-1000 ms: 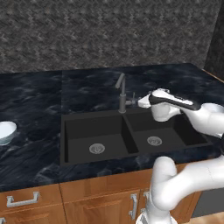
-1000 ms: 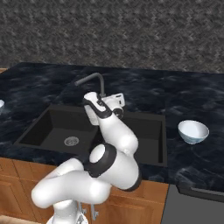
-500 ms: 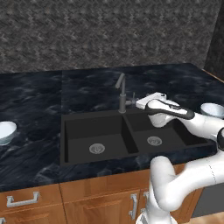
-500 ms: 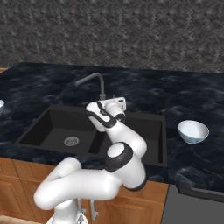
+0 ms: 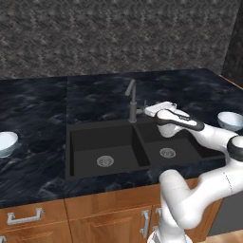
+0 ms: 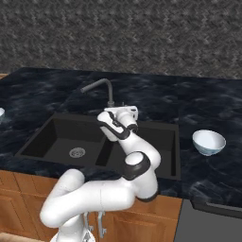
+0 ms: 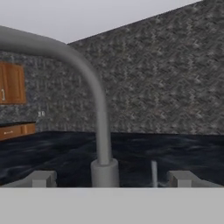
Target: Rinse each bowl for a few seconds and place them down in the sink or on the counter.
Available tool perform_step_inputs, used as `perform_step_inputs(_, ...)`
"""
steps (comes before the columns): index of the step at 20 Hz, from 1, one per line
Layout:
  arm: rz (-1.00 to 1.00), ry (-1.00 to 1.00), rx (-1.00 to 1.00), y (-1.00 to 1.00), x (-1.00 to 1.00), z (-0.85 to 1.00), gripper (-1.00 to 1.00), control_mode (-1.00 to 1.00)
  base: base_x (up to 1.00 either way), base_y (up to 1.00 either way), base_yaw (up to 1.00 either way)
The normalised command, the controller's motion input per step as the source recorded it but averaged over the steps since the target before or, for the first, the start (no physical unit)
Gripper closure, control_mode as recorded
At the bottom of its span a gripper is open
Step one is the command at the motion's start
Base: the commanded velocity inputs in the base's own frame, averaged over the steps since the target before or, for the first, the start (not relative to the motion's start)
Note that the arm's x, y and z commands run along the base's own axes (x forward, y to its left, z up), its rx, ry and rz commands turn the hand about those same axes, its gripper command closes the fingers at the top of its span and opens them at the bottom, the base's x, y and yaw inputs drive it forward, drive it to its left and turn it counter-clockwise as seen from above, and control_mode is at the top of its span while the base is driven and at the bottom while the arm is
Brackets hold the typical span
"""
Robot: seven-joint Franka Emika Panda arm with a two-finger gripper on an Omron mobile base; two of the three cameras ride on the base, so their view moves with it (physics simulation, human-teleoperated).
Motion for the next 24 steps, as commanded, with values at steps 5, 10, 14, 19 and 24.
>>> perform_step_inputs(5, 0.02, -0.03, 0.01, -0.04, 0.31, -0.15, -1.0, -1.0, 0.0, 0.0, 0.0)
perform_step_inputs(10, 0.02, -0.02, 0.0, -0.07, 0.36, -0.13, -1.0, -1.0, 0.0, 0.0, 0.0)
perform_step_inputs(14, 0.03, -0.02, 0.0, -0.12, 0.37, -0.11, -1.0, -1.0, 0.0, 0.0, 0.0)
perform_step_inputs(19, 0.02, -0.01, 0.0, -0.09, 0.41, -0.14, -1.0, -1.0, 0.0, 0.0, 0.0)
perform_step_inputs(24, 0.01, 0.0, 0.01, -0.01, 0.42, -0.18, -1.0, -1.0, 0.0, 0.0, 0.0)
